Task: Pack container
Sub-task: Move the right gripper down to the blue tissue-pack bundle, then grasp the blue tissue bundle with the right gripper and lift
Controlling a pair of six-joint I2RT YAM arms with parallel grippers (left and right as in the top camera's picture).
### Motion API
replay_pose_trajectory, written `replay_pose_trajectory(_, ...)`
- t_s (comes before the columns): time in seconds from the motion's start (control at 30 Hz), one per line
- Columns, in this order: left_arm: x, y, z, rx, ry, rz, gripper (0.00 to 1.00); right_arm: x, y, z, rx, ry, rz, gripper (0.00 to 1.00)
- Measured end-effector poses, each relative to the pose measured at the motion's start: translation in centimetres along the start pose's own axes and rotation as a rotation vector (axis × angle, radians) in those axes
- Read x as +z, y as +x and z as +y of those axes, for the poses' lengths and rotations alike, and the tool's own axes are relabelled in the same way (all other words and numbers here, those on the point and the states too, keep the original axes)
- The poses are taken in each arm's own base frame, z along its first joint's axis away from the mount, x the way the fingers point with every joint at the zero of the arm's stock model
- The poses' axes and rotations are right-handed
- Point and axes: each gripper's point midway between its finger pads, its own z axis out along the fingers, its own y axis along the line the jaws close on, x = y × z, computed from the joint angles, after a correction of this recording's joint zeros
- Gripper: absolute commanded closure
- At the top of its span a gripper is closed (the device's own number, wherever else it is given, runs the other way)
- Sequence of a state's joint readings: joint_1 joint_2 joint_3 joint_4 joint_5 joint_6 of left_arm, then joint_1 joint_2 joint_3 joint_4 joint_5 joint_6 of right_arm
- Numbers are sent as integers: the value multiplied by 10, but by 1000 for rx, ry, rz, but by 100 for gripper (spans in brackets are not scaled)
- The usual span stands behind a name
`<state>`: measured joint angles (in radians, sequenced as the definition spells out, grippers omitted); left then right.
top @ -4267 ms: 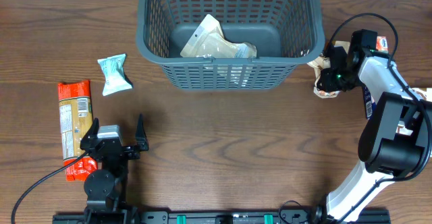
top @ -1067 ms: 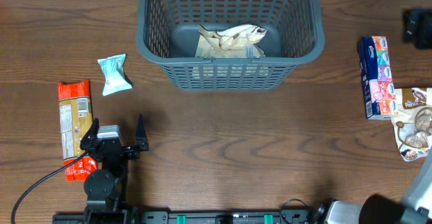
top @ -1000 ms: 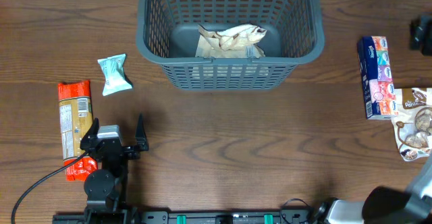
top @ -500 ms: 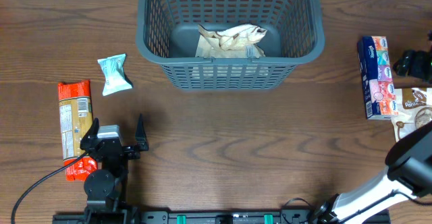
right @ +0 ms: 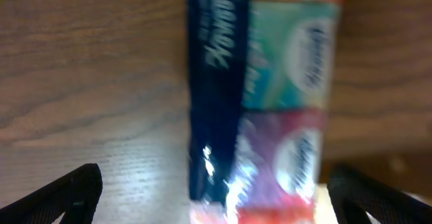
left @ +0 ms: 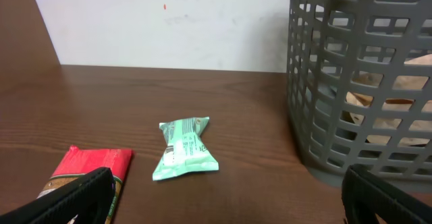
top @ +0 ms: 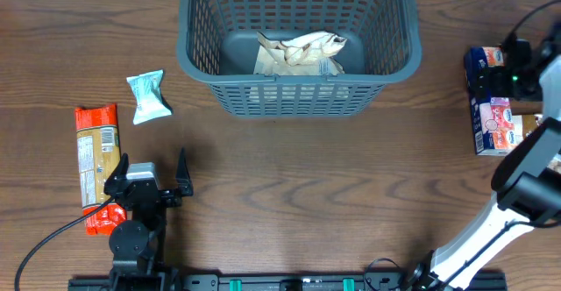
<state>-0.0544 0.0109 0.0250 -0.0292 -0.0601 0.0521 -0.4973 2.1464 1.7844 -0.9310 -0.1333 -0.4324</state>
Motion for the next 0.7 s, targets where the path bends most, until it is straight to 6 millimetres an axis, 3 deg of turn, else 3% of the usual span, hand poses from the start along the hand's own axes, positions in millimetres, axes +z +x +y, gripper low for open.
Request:
replay_pose_trajectory(0.27, 0, 0, 0, 0, 0, 0, 1, 13, -1, 4, -54, -6, 7, 1)
replay_pose_trajectory(0.7, 0, 0, 0, 0, 0, 0, 1, 14, -2, -18, -44, 66, 2, 1)
